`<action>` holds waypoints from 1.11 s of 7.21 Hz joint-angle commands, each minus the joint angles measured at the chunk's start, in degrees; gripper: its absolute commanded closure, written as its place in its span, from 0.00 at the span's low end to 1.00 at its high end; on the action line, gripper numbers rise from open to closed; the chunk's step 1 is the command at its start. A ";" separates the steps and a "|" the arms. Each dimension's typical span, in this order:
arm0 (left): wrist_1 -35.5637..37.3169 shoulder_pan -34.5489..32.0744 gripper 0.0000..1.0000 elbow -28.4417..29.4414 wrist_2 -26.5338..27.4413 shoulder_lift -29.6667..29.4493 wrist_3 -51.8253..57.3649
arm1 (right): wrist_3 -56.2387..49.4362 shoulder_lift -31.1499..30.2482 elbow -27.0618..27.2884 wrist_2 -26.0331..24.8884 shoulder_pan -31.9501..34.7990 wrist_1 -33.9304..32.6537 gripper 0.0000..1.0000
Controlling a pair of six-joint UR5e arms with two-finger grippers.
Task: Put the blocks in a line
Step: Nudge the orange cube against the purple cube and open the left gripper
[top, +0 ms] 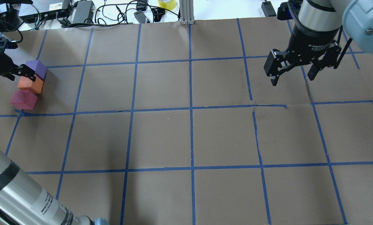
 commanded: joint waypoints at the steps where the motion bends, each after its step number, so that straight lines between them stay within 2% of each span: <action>1: -4.66 -0.85 0.00 -0.18 -0.07 4.63 -0.17 | -0.08 0.00 0.09 -0.17 0.00 0.00 0.00; 3: -16.24 -1.11 0.00 0.34 -0.25 13.92 -0.26 | -0.17 0.00 0.00 -0.35 0.00 0.00 0.00; 7: -31.10 -5.15 0.00 -1.67 -0.07 30.02 -0.61 | -0.17 0.00 0.00 -0.52 0.00 0.00 0.00; 8: -32.01 -6.12 0.00 -4.29 0.19 33.10 -1.48 | -0.26 0.00 0.00 -0.70 0.00 0.00 0.00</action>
